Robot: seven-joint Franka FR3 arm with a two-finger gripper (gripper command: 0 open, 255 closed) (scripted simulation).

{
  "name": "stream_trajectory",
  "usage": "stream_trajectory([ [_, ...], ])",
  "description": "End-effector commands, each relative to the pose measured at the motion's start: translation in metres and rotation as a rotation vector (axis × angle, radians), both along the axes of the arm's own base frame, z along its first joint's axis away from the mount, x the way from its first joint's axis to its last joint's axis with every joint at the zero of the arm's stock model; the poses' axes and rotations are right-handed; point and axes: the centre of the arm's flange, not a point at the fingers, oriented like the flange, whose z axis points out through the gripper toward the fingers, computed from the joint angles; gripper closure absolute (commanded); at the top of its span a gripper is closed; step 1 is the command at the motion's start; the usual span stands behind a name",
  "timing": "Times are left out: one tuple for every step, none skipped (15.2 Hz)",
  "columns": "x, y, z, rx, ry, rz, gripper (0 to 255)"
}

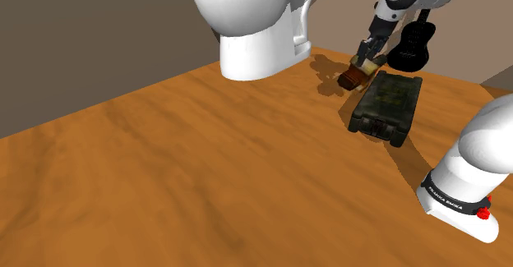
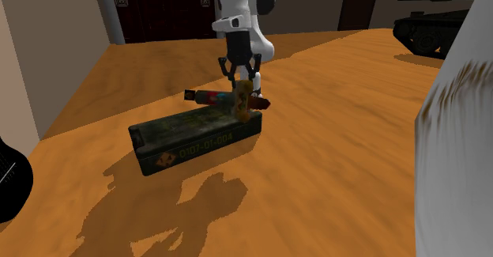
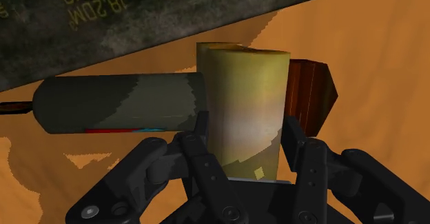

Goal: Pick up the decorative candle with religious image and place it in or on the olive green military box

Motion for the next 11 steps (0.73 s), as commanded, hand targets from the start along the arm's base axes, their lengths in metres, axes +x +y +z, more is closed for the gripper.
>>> stream_trajectory([
  [-0.023,-0.016,0.003,0.000,-0.001,0.001,255],
  [-0.034,-0.023,0.005,0.000,-0.001,0.001,255],
  [-0.044,-0.031,0.007,0.000,-0.001,0.001,255],
  [-0.055,-0.039,0.008,0.000,-0.001,0.001,255],
  [-0.065,-0.047,0.010,0.000,-0.001,0.001,255],
  [-0.076,-0.054,0.012,0.000,-0.001,0.001,255],
  [-0.087,-0.062,0.014,0.000,-0.001,0.001,255],
  [-0.097,-0.070,0.015,0.000,-0.001,0.001,255],
  [-0.108,-0.077,0.017,0.000,-0.001,0.001,255],
  [-0.118,-0.085,0.019,0.000,-0.001,0.001,255],
  [-0.129,-0.093,0.021,0.000,-0.001,0.001,255],
])
